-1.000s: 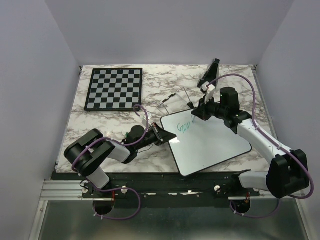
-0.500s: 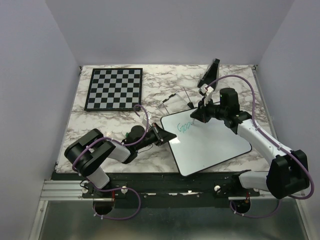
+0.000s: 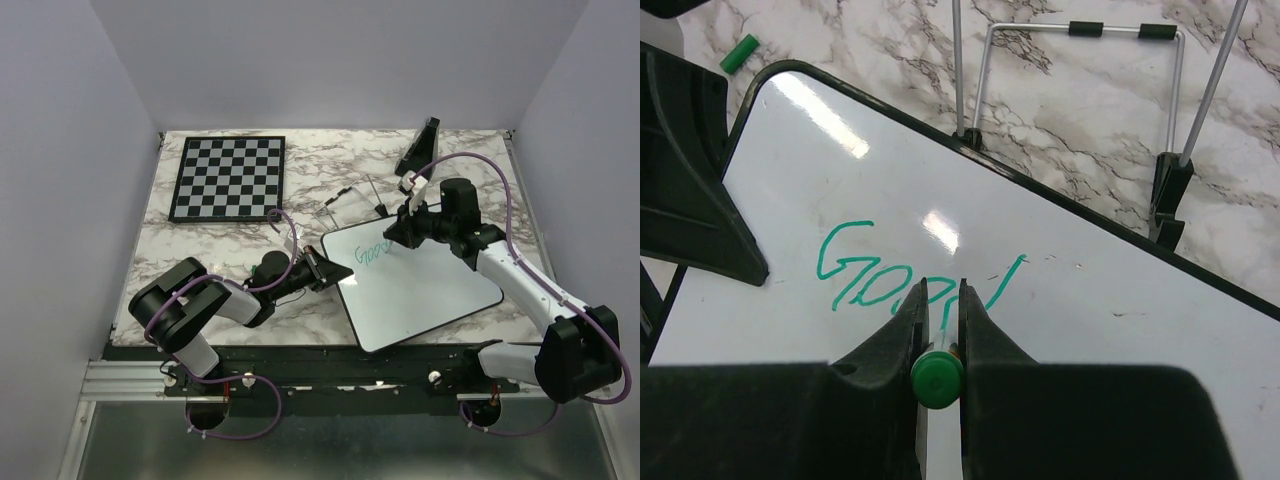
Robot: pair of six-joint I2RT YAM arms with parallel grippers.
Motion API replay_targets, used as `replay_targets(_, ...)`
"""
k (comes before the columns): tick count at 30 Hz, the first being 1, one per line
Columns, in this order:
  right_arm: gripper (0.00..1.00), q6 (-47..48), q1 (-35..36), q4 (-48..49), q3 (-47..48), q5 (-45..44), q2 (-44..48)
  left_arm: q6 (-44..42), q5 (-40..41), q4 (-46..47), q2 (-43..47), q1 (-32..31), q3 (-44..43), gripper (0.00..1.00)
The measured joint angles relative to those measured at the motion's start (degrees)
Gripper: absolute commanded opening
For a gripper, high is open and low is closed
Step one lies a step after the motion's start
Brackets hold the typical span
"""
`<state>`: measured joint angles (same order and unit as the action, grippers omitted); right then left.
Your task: Write a sentence on the whiteboard
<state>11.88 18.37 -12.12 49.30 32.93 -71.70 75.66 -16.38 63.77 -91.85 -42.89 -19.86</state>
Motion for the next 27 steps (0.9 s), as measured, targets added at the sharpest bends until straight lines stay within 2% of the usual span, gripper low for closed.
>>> replay_targets(27, 0.01, -0.7, -0.37, 1.66, 0.11, -2.38, -0.24, 0.0, -0.02, 0.09, 0.0, 0.0, 0.0, 0.0)
